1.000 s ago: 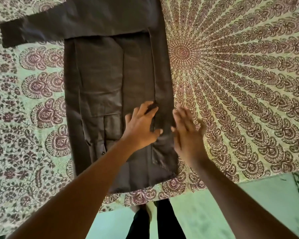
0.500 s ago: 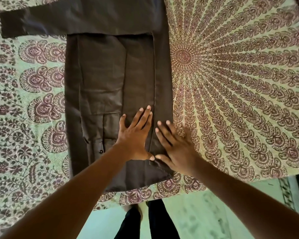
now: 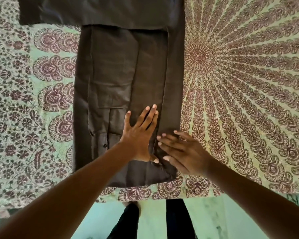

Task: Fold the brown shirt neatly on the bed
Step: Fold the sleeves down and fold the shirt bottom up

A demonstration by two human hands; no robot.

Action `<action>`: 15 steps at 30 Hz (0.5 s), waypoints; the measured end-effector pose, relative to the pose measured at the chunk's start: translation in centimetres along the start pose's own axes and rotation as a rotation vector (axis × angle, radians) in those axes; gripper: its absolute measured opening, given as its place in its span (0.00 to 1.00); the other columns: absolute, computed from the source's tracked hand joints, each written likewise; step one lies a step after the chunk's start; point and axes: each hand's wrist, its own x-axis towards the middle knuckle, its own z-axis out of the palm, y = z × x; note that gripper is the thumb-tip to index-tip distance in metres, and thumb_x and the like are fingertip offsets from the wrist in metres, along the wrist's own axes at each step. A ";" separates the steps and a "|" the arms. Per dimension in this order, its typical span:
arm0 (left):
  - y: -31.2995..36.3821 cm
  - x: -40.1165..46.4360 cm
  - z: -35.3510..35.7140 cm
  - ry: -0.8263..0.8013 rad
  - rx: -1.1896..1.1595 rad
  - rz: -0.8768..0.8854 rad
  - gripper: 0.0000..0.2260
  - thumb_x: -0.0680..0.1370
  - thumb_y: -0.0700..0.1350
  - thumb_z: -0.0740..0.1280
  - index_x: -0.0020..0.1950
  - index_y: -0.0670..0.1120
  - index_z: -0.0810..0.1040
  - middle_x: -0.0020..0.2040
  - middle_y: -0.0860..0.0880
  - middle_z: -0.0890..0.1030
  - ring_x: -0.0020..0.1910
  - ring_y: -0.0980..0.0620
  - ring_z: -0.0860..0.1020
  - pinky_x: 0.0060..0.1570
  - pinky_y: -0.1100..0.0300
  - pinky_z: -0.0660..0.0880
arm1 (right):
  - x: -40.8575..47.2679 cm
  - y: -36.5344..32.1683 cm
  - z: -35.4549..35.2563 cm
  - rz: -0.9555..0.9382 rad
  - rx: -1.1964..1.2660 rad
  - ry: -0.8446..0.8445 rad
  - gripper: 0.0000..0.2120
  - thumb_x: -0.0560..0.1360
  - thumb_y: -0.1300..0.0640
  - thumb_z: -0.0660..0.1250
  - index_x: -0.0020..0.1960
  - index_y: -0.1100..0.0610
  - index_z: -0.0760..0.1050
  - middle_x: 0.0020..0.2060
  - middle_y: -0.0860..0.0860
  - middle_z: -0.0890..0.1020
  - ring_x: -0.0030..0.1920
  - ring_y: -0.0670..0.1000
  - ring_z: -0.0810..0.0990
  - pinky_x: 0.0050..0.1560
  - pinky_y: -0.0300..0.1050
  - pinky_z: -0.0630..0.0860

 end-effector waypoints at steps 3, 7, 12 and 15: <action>0.4 -0.5 -0.2 -0.025 -0.009 -0.041 0.70 0.58 0.81 0.66 0.82 0.43 0.33 0.79 0.46 0.25 0.81 0.46 0.31 0.72 0.28 0.38 | 1.1 1.7 0.0 0.058 -0.072 -0.103 0.27 0.86 0.44 0.54 0.77 0.59 0.70 0.78 0.55 0.69 0.80 0.55 0.64 0.77 0.59 0.64; 0.9 -0.5 -1.2 -0.034 -0.014 -0.078 0.71 0.59 0.78 0.71 0.81 0.44 0.29 0.78 0.46 0.23 0.80 0.46 0.29 0.73 0.28 0.39 | 3.7 6.1 -0.6 0.055 -0.123 -0.210 0.33 0.85 0.37 0.52 0.82 0.56 0.60 0.82 0.53 0.61 0.82 0.54 0.58 0.78 0.60 0.61; 2.0 -0.4 -1.8 -0.046 -0.031 -0.091 0.73 0.55 0.74 0.75 0.81 0.47 0.30 0.79 0.48 0.24 0.81 0.44 0.32 0.73 0.26 0.45 | 8.4 12.9 -1.9 0.214 -0.150 -0.174 0.34 0.84 0.35 0.49 0.84 0.53 0.55 0.84 0.51 0.54 0.83 0.53 0.56 0.78 0.65 0.57; 2.1 -0.1 -2.3 -0.086 0.002 -0.074 0.72 0.57 0.74 0.75 0.82 0.46 0.32 0.78 0.47 0.22 0.80 0.42 0.30 0.72 0.25 0.41 | 10.7 15.6 -3.0 0.207 -0.135 -0.200 0.34 0.84 0.36 0.47 0.84 0.54 0.53 0.84 0.51 0.53 0.83 0.53 0.54 0.78 0.66 0.57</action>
